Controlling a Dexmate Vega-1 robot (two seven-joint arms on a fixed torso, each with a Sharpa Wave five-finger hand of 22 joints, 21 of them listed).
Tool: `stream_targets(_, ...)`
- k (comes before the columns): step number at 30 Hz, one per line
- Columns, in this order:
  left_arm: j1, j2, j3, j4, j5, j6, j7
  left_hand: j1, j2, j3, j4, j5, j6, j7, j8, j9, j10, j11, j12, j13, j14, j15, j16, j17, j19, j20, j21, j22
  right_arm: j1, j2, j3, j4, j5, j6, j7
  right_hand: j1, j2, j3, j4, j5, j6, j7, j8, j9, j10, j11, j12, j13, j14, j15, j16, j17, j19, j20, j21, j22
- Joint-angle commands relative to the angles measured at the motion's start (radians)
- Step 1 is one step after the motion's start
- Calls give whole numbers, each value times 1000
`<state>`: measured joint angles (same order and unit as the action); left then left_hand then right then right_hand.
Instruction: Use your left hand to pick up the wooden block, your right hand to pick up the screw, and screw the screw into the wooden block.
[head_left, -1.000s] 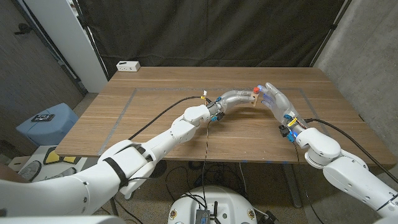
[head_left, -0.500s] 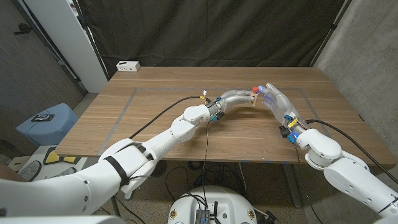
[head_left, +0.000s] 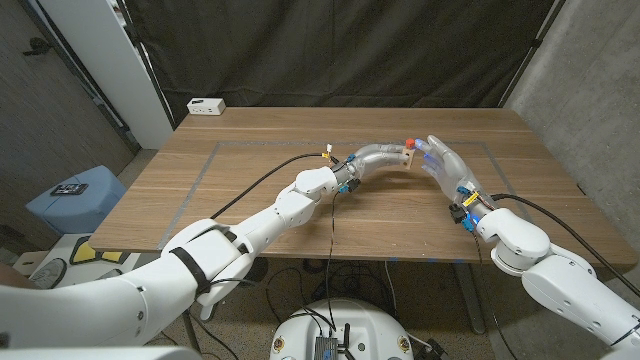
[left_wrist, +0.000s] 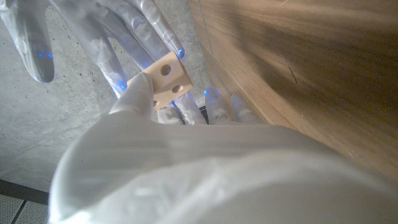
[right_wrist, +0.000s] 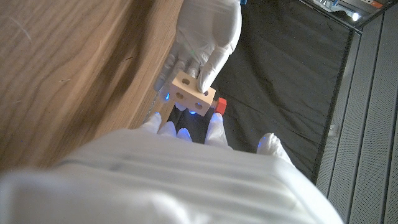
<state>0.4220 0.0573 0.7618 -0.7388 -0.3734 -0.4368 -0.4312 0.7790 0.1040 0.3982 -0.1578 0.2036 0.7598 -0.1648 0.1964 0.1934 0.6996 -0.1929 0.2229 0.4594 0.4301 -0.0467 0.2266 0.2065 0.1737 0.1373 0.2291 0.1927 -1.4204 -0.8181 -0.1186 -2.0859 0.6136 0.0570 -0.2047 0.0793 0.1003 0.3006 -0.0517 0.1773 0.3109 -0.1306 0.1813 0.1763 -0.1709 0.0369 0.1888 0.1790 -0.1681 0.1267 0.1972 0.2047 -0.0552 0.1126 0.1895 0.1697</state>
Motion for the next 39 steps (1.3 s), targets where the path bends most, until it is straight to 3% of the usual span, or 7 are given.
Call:
stream_targets(1,1,-1,-3,3,-2,1,-1,0,7,2,4,6,27,15,7,5,6,9,7,0,8,-25,7,2,5,2,6,5,-3,-9,-2,-20,-3,-14,5,4,9,8,0,0,10,-3,6,1,-78,-7,5,2,-128,-8,8,-1,11,3,8,3)
stream_targets(39,17,14,-1,-36,1,17,14,-5,9,6,6,6,28,18,8,5,5,11,7,0,10,-23,6,2,8,4,7,6,-49,-20,29,-65,-11,-27,-4,8,14,14,-3,0,18,-11,5,1,-70,-8,7,2,-125,-8,9,-3,22,3,8,2)
